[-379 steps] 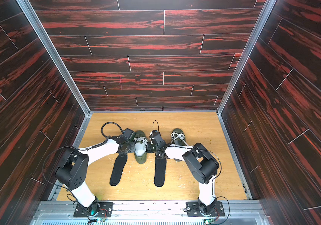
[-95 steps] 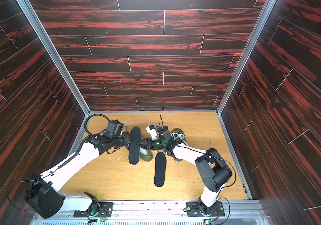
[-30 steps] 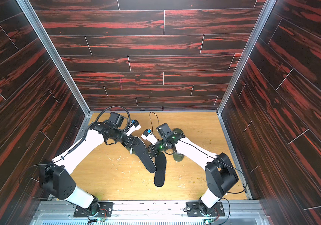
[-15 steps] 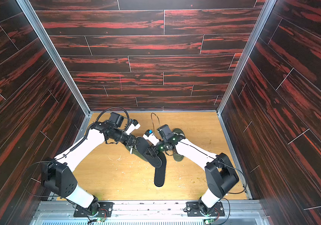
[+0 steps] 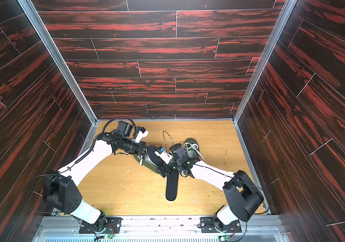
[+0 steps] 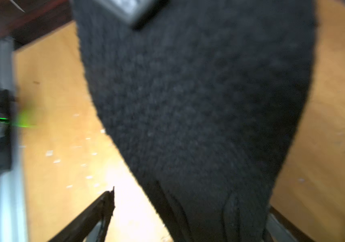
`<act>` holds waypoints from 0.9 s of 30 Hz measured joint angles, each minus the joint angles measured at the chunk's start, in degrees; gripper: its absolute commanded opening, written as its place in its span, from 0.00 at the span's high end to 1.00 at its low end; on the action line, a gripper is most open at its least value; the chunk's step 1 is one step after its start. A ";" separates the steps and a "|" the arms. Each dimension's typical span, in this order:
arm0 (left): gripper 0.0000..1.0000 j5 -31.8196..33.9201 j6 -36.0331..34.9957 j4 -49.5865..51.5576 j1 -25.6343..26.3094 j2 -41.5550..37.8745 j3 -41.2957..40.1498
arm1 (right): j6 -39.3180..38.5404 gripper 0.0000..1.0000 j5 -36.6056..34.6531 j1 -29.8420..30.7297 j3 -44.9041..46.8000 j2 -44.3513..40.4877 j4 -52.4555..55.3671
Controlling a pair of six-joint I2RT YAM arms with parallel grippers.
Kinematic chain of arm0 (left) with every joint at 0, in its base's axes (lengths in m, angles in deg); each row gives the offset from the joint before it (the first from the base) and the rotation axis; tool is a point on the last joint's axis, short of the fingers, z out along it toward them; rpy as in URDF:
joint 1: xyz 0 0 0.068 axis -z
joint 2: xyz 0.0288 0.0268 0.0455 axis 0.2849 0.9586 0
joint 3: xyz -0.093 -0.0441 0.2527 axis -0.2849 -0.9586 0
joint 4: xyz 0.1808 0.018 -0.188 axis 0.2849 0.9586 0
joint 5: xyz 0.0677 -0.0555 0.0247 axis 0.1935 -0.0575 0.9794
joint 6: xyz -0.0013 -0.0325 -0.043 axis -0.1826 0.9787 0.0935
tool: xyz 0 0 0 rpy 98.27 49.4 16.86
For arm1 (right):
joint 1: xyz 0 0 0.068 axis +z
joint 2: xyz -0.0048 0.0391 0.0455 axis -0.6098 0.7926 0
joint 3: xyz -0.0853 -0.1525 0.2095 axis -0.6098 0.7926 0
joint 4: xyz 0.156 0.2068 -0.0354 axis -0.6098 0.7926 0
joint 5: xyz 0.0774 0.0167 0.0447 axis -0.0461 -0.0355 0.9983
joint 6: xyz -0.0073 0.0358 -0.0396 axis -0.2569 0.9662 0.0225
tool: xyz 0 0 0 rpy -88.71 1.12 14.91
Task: Insert the insole into the shoe
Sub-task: Pick up the insole from the center of the board.
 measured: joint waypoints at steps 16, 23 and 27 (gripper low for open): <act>1.00 -1.25 -3.76 3.45 0.00 -2.67 0.00 | -7.34 0.01 -4.83 0.83 2.34 0.46 -9.75; 1.00 -2.58 -4.35 3.54 0.00 -2.95 0.00 | -8.63 0.02 -2.64 0.13 2.40 0.46 -10.73; 1.00 -3.43 -3.89 2.75 -0.09 -3.08 -0.28 | -8.79 0.02 -0.39 -0.52 3.21 0.46 -12.90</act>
